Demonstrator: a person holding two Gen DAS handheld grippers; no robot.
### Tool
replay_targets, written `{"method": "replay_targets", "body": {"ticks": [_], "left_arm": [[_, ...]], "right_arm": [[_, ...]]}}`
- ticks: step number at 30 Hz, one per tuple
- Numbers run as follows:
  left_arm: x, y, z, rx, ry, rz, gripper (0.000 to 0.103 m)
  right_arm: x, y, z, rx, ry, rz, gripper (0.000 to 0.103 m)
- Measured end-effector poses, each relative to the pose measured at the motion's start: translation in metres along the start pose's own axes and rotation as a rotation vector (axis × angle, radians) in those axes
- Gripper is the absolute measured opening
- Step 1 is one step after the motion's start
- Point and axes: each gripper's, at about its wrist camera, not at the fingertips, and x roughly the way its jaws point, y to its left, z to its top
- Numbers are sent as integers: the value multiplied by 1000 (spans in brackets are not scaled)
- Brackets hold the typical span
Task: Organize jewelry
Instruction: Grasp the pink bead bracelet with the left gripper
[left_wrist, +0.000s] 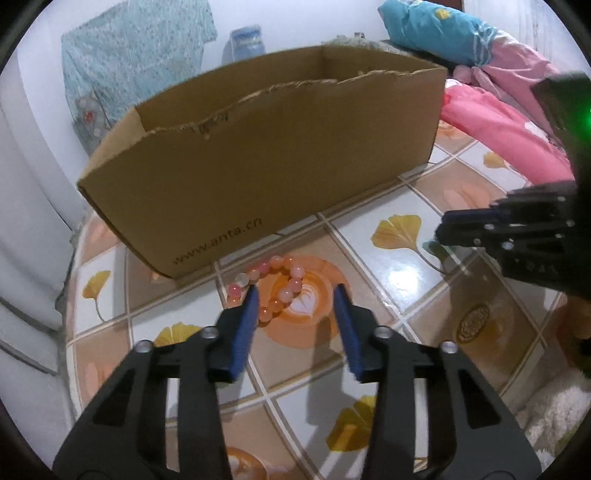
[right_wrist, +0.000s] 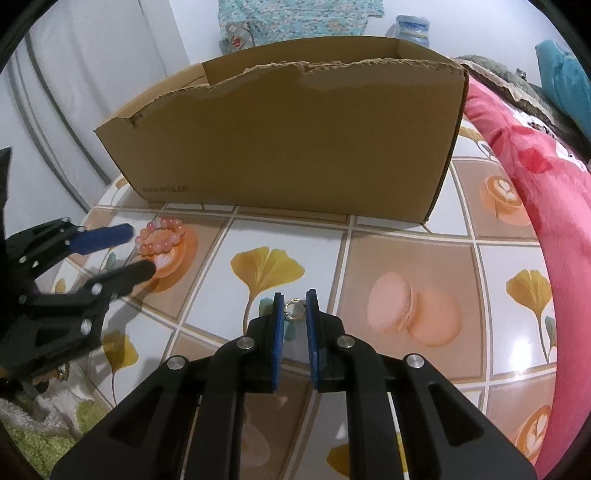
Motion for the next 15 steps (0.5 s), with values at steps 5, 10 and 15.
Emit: {"method": "replay_targets", "body": {"ticks": [5,10,15], "left_arm": [[14,2,8,25,46,-6,35],[19,0,8,-1,93,-1,35],[23,6,14,-20,117,0,29]], "right_arm": [[1,-10,3,29,-5,20,12],[0,-12,2,40,-7,29,12],[-2,-14,1,54,-11,47,12]]}}
